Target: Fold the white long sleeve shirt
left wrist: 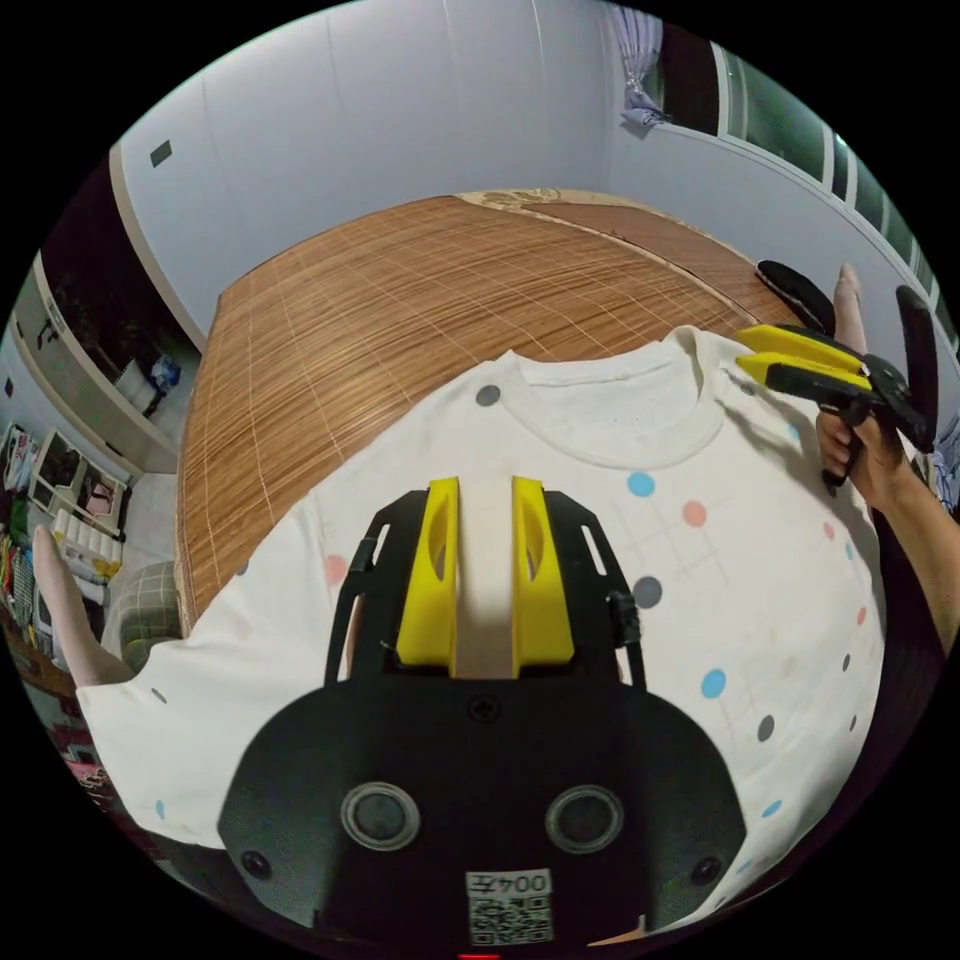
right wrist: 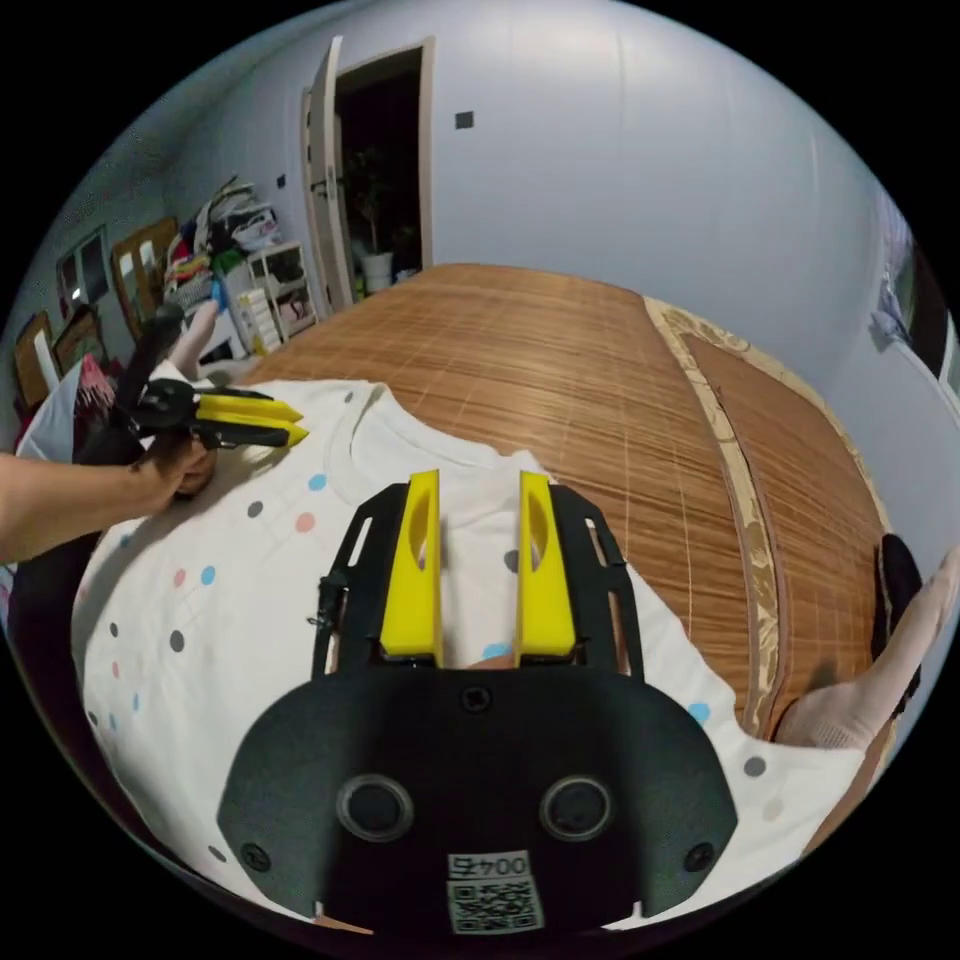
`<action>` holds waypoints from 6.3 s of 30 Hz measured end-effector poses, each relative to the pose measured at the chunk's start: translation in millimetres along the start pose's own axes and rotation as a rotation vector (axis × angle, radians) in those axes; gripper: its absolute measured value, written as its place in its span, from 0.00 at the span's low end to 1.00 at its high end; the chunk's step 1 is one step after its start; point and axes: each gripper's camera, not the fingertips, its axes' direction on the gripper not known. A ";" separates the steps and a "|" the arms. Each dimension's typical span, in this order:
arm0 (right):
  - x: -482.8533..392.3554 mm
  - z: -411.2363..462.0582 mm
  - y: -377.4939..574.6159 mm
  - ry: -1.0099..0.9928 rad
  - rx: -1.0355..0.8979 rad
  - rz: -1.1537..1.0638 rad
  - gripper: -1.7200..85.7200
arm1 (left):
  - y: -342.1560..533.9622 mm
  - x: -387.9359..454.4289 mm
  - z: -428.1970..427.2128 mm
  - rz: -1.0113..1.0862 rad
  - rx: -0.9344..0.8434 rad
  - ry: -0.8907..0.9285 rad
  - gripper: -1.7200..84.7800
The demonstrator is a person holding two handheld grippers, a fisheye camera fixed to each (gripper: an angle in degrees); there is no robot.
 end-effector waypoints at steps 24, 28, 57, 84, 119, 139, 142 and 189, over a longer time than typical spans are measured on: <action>34.7 31.7 -32.0 -0.023 -0.196 0.077 0.20 | -4.3 -10.0 1.8 -0.001 0.002 0.001 0.12; 46.8 20.4 -25.8 -0.073 -0.174 0.120 0.21 | -4.4 -11.5 1.4 -0.001 0.004 -0.001 0.12; 124.4 -61.2 67.8 0.266 -0.389 0.262 0.08 | -8.7 -31.0 -6.1 -0.003 -0.001 0.001 0.12; 60.1 -51.6 70.7 0.085 -0.197 0.086 0.22 | -23.9 -71.8 -31.7 -0.043 -0.048 0.109 0.12; 68.2 -37.8 76.1 0.062 -0.202 0.099 0.22 | 2.1 -160.4 -64.8 -0.248 -0.046 -0.086 0.07; 70.9 -30.6 71.1 0.055 -0.204 0.103 0.22 | -78.6 0.4 -0.8 -0.131 -0.068 -0.130 0.07; 70.6 -30.1 70.0 0.055 -0.204 0.103 0.22 | -70.5 6.0 -27.1 -0.109 -0.023 -0.047 0.10; 26.6 -36.0 -12.7 0.000 -0.118 0.121 0.12 | 76.1 70.5 -60.7 -0.092 0.004 0.054 0.17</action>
